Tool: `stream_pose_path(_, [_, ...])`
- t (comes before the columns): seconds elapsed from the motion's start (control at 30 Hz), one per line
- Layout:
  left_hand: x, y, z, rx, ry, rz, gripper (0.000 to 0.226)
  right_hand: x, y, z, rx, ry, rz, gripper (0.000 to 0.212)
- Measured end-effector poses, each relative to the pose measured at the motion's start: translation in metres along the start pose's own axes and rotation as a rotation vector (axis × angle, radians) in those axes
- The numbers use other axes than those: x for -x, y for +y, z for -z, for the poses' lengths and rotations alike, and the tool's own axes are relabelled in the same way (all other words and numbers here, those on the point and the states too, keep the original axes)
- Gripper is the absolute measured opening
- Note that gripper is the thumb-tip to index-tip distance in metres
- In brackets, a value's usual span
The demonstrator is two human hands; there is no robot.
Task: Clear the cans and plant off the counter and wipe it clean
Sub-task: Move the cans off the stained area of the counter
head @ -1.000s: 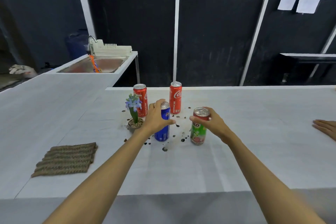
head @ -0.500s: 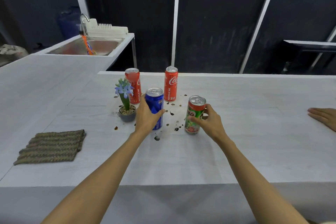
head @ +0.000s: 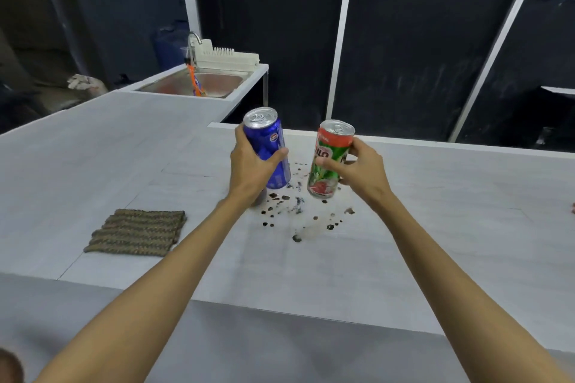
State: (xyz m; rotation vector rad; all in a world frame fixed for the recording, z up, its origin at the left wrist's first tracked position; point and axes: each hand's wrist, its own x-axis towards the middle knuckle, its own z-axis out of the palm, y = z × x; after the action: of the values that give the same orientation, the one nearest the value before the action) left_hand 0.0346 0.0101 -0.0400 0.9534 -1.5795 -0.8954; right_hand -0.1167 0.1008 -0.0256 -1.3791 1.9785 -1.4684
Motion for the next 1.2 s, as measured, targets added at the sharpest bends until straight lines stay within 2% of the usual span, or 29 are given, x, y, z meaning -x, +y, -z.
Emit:
stream_pose_path(0.17, [-0.027,0.008,0.071,-0.075,0.163,-0.037,0.076,-0.010,-0.055,-0.042,-0.014,-0.065,0.145,0.056])
stream_pose_path(0.37, [-0.069,-0.030,0.154,-0.197,0.258,0.058,0.074,-0.021,-0.100,-0.131,0.017,-0.168,0.258,0.059])
stream_pose_path(0.53, [-0.114,-0.078,0.201,-0.216,0.271,0.111,0.075,-0.052,-0.112,-0.218,-0.073,-0.217,0.171,0.057])
stream_pose_path(0.83, [-0.196,-0.167,0.250,-0.223,0.220,0.202,0.075,-0.134,-0.096,-0.351,-0.056,-0.251,0.001,0.059])
stream_pose_path(1.03, [-0.235,-0.210,0.266,-0.199,0.193,0.271,0.076,-0.173,-0.088,-0.411,-0.037,-0.247,-0.054,0.061])
stream_pose_path(1.2, [-0.252,-0.228,0.275,-0.187,0.168,0.295,0.076,-0.185,-0.081,-0.432,0.021,-0.250,-0.075,0.064])
